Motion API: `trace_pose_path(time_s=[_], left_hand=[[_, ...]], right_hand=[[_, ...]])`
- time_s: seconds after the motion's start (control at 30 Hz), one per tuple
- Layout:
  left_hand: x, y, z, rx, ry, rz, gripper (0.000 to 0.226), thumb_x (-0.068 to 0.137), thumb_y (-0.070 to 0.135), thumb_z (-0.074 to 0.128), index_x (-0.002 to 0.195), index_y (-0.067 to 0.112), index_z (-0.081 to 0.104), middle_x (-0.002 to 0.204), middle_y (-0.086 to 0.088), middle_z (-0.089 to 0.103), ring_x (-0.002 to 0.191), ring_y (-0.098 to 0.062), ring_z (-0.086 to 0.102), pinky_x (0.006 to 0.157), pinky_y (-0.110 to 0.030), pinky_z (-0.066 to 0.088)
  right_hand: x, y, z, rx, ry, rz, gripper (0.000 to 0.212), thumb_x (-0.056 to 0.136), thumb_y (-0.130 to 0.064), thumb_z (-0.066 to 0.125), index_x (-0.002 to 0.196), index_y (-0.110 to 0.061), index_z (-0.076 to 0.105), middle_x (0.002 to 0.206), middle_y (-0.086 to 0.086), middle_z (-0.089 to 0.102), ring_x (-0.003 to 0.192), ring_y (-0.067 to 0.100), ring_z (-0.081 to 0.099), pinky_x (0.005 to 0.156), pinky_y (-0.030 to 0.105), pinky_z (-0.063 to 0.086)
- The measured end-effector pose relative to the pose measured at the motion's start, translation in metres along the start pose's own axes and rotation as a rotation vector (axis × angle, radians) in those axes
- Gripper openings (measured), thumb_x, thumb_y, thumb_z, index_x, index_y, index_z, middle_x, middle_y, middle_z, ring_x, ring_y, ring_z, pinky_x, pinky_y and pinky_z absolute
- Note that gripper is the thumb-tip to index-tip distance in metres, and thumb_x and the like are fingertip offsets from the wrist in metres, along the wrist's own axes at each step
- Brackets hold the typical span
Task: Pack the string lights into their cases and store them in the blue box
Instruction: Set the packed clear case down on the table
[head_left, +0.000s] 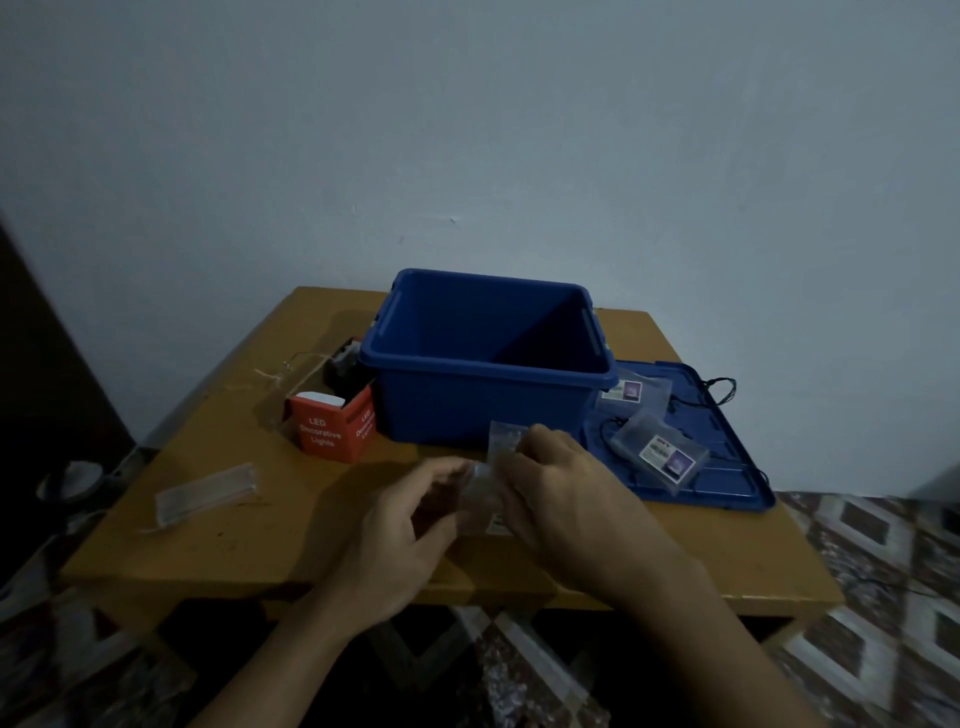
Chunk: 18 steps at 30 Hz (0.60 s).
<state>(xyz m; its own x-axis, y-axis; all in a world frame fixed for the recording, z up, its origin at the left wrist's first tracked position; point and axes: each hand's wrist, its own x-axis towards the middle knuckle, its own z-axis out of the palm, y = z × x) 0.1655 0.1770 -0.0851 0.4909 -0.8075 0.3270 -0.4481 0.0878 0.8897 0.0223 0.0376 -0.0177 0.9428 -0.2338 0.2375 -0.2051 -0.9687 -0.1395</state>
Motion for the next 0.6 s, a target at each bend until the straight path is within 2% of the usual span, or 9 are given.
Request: trace_pose_path(time_s=[0.13,0.23,0.37,0.47,0.53,0.6], left_hand=[[-0.001,-0.001,0.001,0.023,0.003,0.027,0.044,0.092,0.003,0.068,0.128,0.026,0.060,0.116,0.017,0.069,0.114,-0.005,0.063,0.095,-0.029,0.054],[0.000,-0.002,0.001,0.037,-0.014,0.031,0.044,0.093,0.002,0.065,0.131,0.024,0.058,0.119,0.014,0.068,0.116,-0.006,0.062,0.097,-0.031,0.053],[0.000,-0.004,0.001,0.079,-0.035,0.037,0.053,0.094,0.005,0.065,0.138,0.031,0.051,0.126,0.019,0.063,0.122,-0.003,0.058,0.100,-0.024,0.049],[-0.001,-0.005,0.001,0.136,-0.042,0.060,0.052,0.094,0.009,0.066,0.134,0.038,0.050,0.121,0.026,0.060,0.119,-0.001,0.056,0.094,-0.012,0.044],[-0.001,-0.003,0.001,0.150,-0.034,0.073,0.048,0.093,0.008,0.066,0.128,0.037,0.051,0.118,0.027,0.059,0.116,0.001,0.056,0.091,-0.008,0.041],[0.000,-0.003,0.002,0.165,-0.034,0.090,0.040,0.093,0.007,0.066,0.120,0.034,0.053,0.113,0.026,0.059,0.111,0.001,0.058,0.087,-0.007,0.040]], right_hand=[[0.003,-0.006,-0.007,-0.040,-0.078,0.013,0.031,0.105,-0.041,0.041,0.128,-0.026,0.053,0.124,-0.004,0.047,0.113,0.013,0.047,0.094,0.030,0.046],[0.005,-0.009,-0.010,-0.002,-0.047,0.025,0.029,0.102,-0.044,0.041,0.125,-0.028,0.051,0.119,-0.006,0.054,0.110,0.012,0.050,0.093,0.032,0.048],[0.003,-0.003,-0.002,0.002,-0.081,0.033,0.047,0.093,-0.052,0.031,0.123,-0.030,0.060,0.123,-0.007,0.048,0.113,0.011,0.042,0.095,0.032,0.045],[-0.001,0.002,0.010,0.019,-0.027,0.043,0.045,0.095,-0.052,0.034,0.115,-0.030,0.068,0.115,-0.007,0.046,0.105,0.012,0.039,0.088,0.034,0.046],[-0.004,0.003,0.015,-0.007,0.068,0.038,0.037,0.097,-0.049,0.039,0.104,-0.030,0.070,0.109,-0.007,0.049,0.099,0.013,0.042,0.079,0.033,0.045],[-0.007,0.004,0.020,-0.009,0.111,0.041,0.036,0.097,-0.050,0.039,0.102,-0.031,0.070,0.109,-0.007,0.050,0.100,0.013,0.043,0.078,0.032,0.045]])
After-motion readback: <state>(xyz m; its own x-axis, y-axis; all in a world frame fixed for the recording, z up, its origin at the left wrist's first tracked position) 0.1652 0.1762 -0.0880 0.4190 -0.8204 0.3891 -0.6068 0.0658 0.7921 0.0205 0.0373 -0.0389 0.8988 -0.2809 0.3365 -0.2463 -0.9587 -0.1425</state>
